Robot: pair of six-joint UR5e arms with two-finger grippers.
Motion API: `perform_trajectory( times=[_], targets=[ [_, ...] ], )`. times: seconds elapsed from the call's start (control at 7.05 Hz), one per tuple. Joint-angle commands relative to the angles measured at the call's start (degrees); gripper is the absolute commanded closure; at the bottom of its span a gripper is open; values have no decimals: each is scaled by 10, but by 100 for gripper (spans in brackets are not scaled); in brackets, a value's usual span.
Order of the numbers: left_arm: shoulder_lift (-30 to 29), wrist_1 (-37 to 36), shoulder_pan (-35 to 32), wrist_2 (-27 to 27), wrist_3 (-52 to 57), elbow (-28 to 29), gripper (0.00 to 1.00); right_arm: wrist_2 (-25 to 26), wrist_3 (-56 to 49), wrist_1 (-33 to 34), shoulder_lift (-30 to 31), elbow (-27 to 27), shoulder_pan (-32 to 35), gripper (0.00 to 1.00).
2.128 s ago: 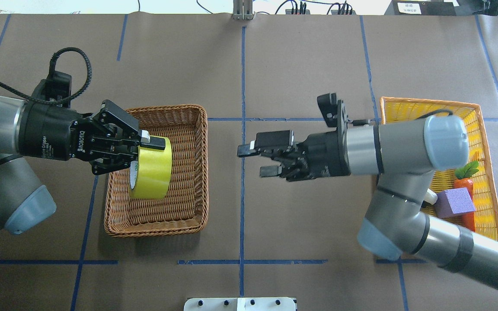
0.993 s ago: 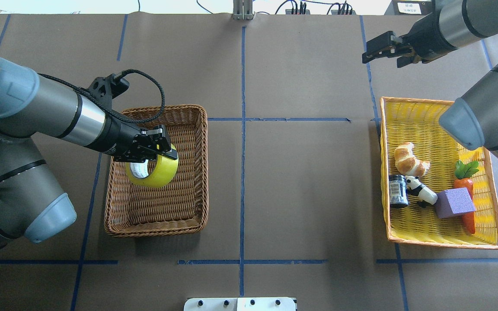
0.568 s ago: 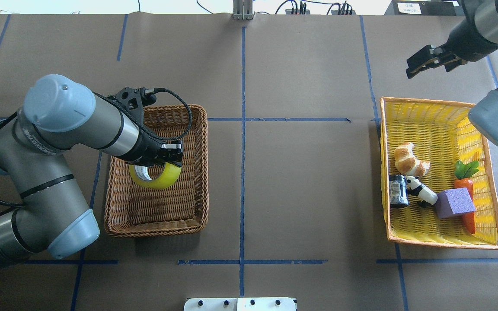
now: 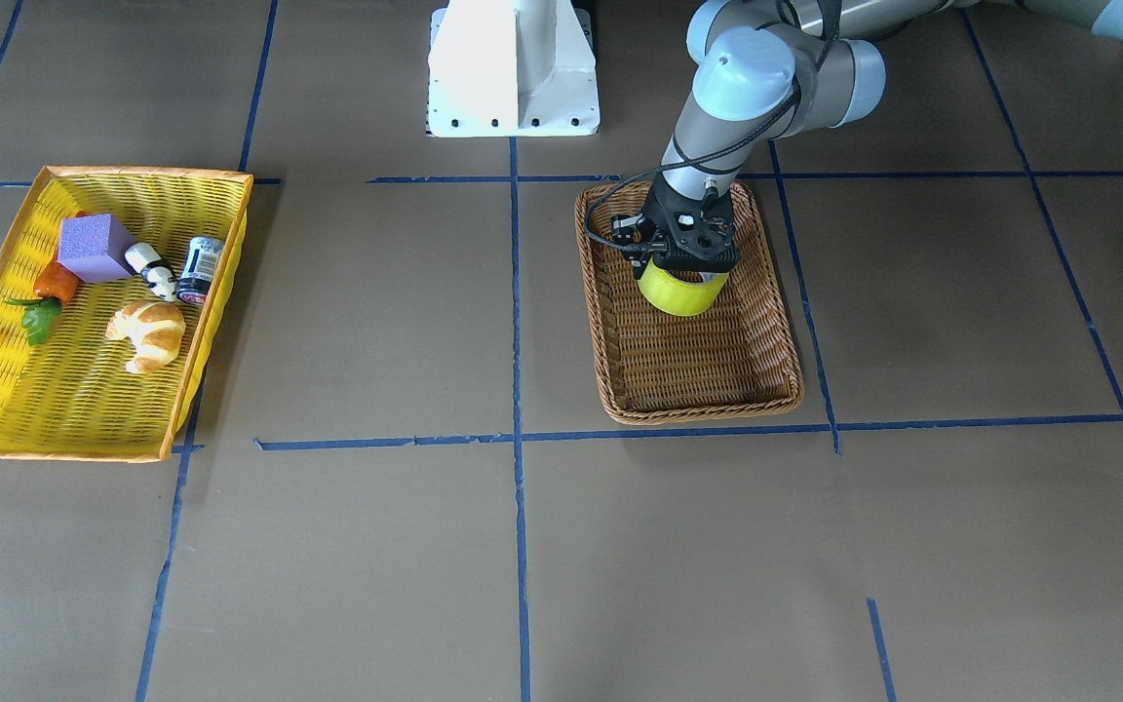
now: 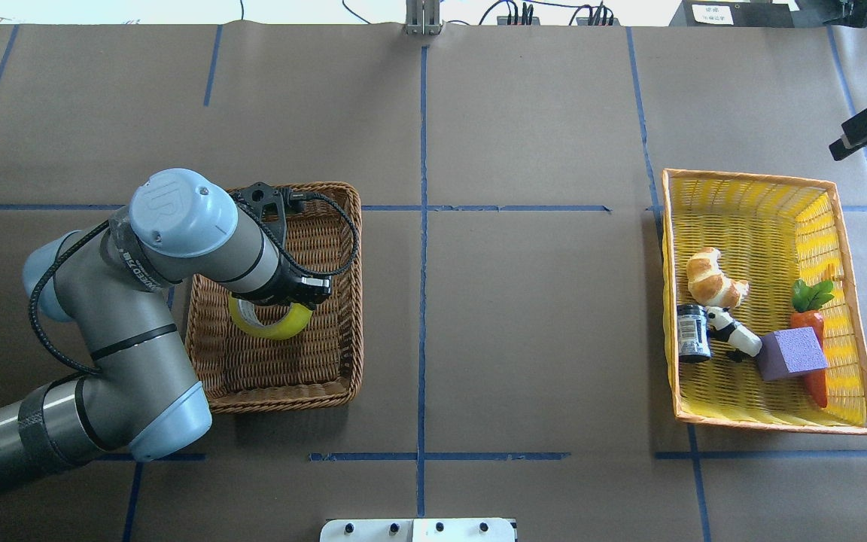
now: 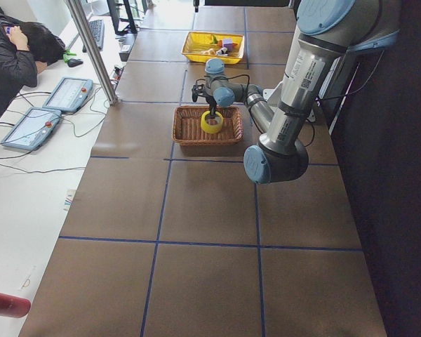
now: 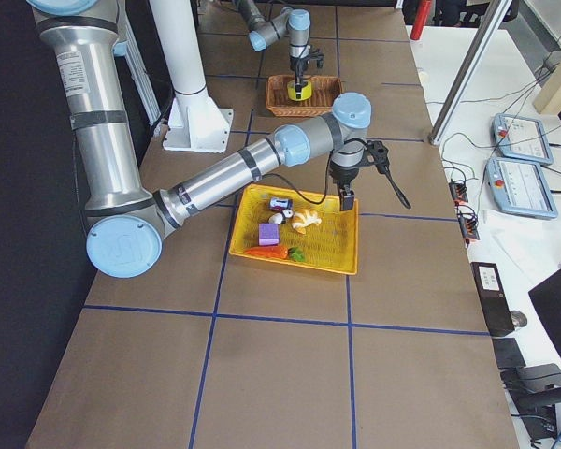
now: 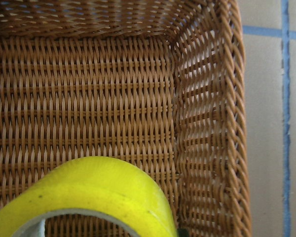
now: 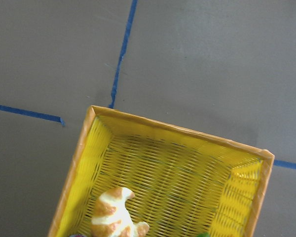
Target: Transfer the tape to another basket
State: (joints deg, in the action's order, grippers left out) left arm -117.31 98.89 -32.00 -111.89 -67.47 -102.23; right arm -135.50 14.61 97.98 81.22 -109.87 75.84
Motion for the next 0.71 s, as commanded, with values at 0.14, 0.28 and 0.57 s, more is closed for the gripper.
perform_trajectory(
  times=[0.14, 0.28, 0.57],
  targets=[
    [-3, -59, -17, -2, 51, -20, 0, -6, -54, -1, 39, 19, 38, 0],
    [-3, -80, -30, -7, 53, -37, 0, -5, -58, -4, 67, 20, 39, 0],
    [1, -141, -67, -34, 85, -86, 0, -23, -160, -4, 120, 52, 82, 0]
  ],
)
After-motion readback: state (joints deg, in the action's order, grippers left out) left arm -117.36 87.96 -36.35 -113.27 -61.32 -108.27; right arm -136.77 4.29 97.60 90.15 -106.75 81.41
